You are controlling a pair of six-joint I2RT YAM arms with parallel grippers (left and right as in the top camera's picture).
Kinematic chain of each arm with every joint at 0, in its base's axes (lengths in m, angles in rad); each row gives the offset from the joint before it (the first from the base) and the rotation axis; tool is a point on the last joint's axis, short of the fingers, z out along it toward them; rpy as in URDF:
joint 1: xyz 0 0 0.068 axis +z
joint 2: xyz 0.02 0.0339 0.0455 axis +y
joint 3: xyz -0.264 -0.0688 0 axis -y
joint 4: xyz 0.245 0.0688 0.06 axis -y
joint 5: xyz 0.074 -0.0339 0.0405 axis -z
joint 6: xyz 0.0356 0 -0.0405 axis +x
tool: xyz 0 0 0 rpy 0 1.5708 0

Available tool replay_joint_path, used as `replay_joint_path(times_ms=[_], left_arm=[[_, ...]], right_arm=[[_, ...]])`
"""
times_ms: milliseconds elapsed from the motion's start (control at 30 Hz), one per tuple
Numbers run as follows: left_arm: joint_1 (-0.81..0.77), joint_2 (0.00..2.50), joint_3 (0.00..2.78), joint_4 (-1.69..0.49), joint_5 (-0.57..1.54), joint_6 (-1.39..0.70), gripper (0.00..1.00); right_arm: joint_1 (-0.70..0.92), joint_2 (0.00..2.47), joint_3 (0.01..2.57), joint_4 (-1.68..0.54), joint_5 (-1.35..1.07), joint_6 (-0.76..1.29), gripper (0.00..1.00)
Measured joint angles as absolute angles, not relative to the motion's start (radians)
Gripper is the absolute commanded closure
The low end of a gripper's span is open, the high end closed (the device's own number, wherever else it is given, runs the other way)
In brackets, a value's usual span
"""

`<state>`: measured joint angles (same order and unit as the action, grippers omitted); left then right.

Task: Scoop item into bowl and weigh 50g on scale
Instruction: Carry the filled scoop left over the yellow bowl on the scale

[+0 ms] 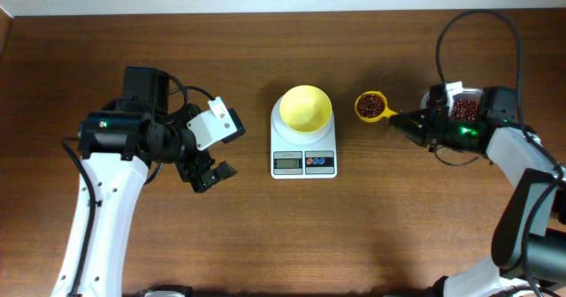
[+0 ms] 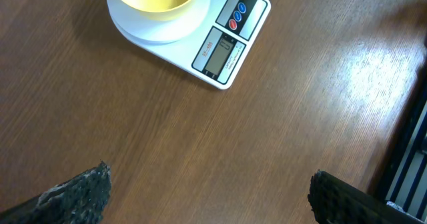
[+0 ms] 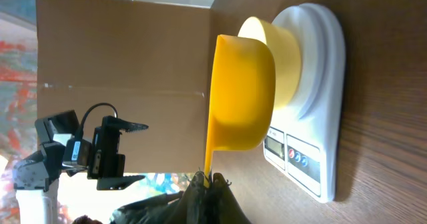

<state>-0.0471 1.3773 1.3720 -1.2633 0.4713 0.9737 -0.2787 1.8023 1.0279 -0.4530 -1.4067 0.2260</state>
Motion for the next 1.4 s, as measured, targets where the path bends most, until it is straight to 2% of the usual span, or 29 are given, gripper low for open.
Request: replay_joint_path(times_ms=[300, 500, 900, 1133, 1400], left_arm=[[-0.047, 1.377, 1.372, -1.263, 0.471, 0.974, 0.01], [-0.047, 1.377, 1.372, -1.264, 0.471, 0.974, 0.01], [-0.047, 1.377, 1.372, -1.264, 0.471, 0.974, 0.01], [-0.047, 1.377, 1.372, -1.264, 0.471, 0.974, 0.01], [-0.047, 1.377, 1.372, -1.264, 0.471, 0.974, 0.01]], right_arm=[[-0.139, 1.804, 1.016, -0.167, -1.417, 0.464, 0.96], [-0.086, 1.804, 1.016, -0.144, -1.415, 0.513, 0.96], [0.023, 1.804, 1.014, 0.012, -1.332, 0.521, 0.96], [0.028, 1.804, 1.013, 0.116, -1.268, 0.519, 0.96], [0.028, 1.804, 1.013, 0.173, -1.224, 0.387, 0.96]])
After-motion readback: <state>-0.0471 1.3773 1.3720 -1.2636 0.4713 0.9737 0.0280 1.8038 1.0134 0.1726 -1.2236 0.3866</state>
